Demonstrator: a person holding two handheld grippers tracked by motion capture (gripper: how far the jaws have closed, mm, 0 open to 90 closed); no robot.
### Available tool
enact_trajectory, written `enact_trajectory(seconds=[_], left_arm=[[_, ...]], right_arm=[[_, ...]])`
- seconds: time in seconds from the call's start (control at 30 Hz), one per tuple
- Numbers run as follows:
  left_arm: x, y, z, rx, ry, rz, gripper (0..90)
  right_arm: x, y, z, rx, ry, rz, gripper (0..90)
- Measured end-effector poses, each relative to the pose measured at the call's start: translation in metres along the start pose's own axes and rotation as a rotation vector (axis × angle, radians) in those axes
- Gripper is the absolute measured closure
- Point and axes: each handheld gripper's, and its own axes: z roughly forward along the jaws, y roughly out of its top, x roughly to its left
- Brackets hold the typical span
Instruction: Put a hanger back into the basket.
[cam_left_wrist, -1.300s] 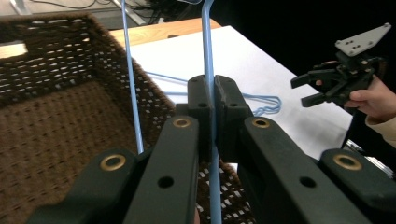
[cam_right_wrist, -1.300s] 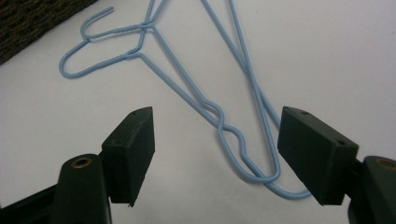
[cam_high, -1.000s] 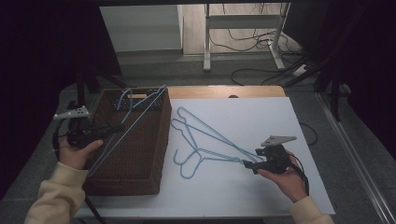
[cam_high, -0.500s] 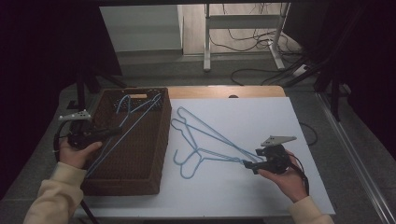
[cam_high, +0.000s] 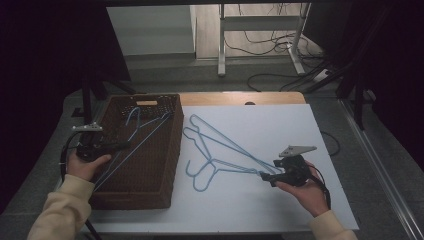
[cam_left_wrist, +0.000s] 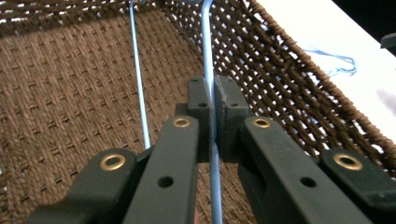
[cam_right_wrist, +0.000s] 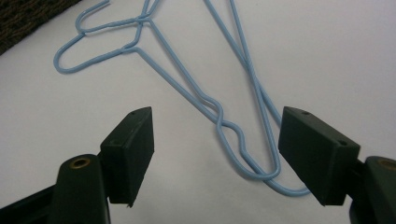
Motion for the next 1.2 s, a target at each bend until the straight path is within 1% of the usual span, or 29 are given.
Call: enact_trajectory(seconds=[0.13,0.2,0.27,0.3,0.33,0.37,0.4,0.43,0.47,0.53,0.57,0.7,0.77,0.8,0.87,0.93,1.03,1.1,1.2], left_arm=[[0.005,-0.002,0.002,0.007,0.013,-0.007,86.3],[0.008,-0.003,0.002,0.007,0.013,-0.015,86.2],[0.011,-0.004,0.001,0.013,0.036,-0.028,86.0],[0.012,-0.004,0.000,0.017,0.055,-0.035,85.6],[0.014,-0.004,0.000,0.024,0.084,-0.052,85.0],[0.016,-0.004,0.001,0.039,0.130,-0.073,83.2],[0.018,-0.005,0.003,0.067,0.190,-0.082,81.6],[0.019,-0.006,0.004,0.082,0.213,-0.085,80.0],[0.022,-0.006,0.005,0.090,0.228,-0.100,78.6],[0.025,-0.006,0.004,0.083,0.261,-0.136,70.3],[0.025,-0.006,0.003,0.072,0.272,-0.144,67.7],[0.025,-0.007,0.000,0.056,0.279,-0.153,57.2],[0.024,-0.007,-0.002,0.051,0.279,-0.151,54.3],[0.022,-0.007,-0.003,0.045,0.275,-0.147,52.7],[0.018,-0.007,-0.006,0.027,0.246,-0.138,48.5],[0.011,-0.007,-0.008,0.007,0.217,-0.115,43.5],[-0.001,-0.006,-0.012,-0.029,0.175,-0.075,39.6],[-0.009,-0.005,-0.013,-0.045,0.158,-0.047,37.9],[-0.027,-0.001,-0.015,-0.073,0.118,0.016,35.8]], right_arm=[[0.000,0.000,0.000,0.001,0.000,0.000,27.2],[0.000,0.000,0.000,0.001,0.000,0.001,27.2],[0.000,0.000,0.000,0.001,0.000,0.000,27.1],[0.000,0.000,0.000,0.001,0.000,0.000,27.1],[0.000,0.000,0.000,0.001,0.000,0.000,27.1],[0.000,0.000,0.000,0.002,0.000,0.000,27.1],[0.000,0.000,0.000,0.001,0.000,-0.002,27.1],[0.000,0.000,0.000,0.002,-0.001,-0.002,27.1],[0.000,0.000,0.000,0.002,-0.001,-0.004,27.1],[0.000,0.000,0.000,0.002,-0.001,-0.003,27.1],[0.000,0.000,0.000,0.003,-0.001,-0.001,27.1],[0.000,-0.001,0.001,0.005,-0.003,0.001,27.1],[0.000,-0.001,0.001,0.007,-0.003,-0.001,27.1],[0.000,-0.001,0.001,0.007,-0.003,-0.002,27.1],[0.000,-0.001,0.001,0.007,-0.001,-0.004,27.0],[0.000,-0.001,0.001,0.007,-0.002,-0.003,27.0],[0.000,-0.001,0.002,0.008,-0.002,-0.005,27.0],[0.000,-0.001,0.002,0.008,-0.002,-0.004,26.9],[0.000,-0.001,0.002,0.007,-0.002,-0.003,26.8]])
